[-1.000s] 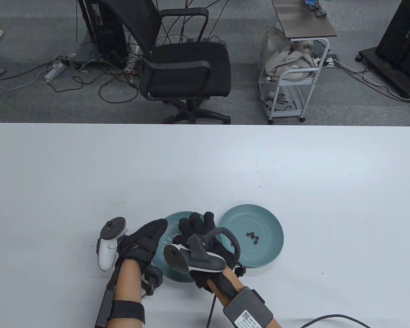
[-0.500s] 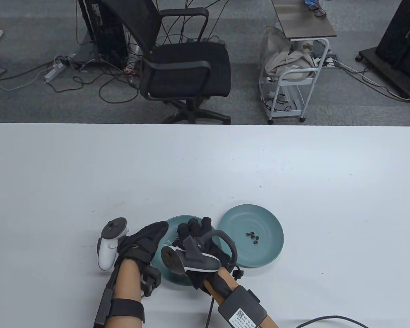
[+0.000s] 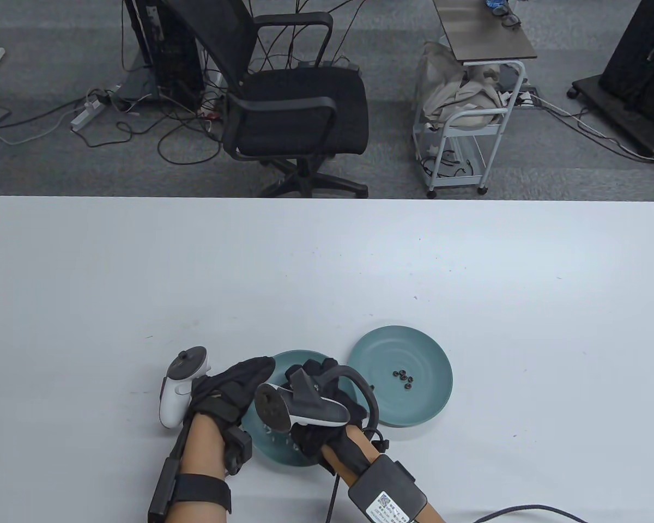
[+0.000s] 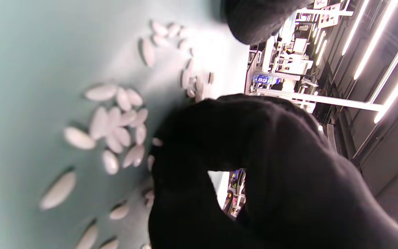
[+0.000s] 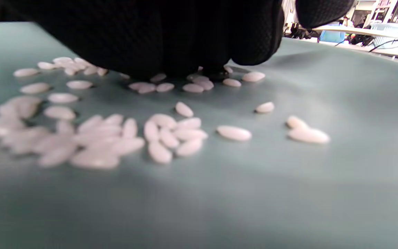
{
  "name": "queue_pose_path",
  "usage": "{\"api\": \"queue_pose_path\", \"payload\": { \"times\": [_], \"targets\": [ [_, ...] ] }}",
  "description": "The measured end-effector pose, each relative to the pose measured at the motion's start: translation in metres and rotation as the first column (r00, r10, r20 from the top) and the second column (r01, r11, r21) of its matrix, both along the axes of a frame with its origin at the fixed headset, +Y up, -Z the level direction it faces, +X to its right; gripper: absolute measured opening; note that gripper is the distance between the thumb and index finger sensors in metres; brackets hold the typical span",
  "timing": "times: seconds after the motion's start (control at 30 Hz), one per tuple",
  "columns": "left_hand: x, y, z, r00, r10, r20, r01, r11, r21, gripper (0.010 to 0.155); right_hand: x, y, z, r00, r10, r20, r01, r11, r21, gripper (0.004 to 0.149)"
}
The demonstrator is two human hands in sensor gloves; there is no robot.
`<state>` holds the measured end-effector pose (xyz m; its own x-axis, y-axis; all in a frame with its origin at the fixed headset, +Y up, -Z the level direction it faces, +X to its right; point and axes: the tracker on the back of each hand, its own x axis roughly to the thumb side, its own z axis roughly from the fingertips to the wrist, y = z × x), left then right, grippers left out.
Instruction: Pick coffee beans with hand pinch into plate
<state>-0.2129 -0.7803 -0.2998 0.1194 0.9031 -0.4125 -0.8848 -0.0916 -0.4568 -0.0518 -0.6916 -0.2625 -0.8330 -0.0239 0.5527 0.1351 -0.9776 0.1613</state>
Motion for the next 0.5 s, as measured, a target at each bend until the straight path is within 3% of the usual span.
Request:
{"api": "queue_pose_path", "payload": {
  "times": [0.33,0.5],
  "targets": [
    [0.002,0.0014,-0.0011,0.999,-0.004,0.043,0.004,1.0,0.008,0.052,0.0087,-0.0026,-0.0058,0.994,-0.112,0.005,0.113,0.992,-0.062,0.043],
    [0.001,0.0005,-0.0018,0.999,-0.007,0.048,0.006,1.0,0.011,0.053,0.0074,-0.003,-0.0034,0.994,-0.109,-0.011,0.109,0.994,-0.033,0.041]
  ]
}}
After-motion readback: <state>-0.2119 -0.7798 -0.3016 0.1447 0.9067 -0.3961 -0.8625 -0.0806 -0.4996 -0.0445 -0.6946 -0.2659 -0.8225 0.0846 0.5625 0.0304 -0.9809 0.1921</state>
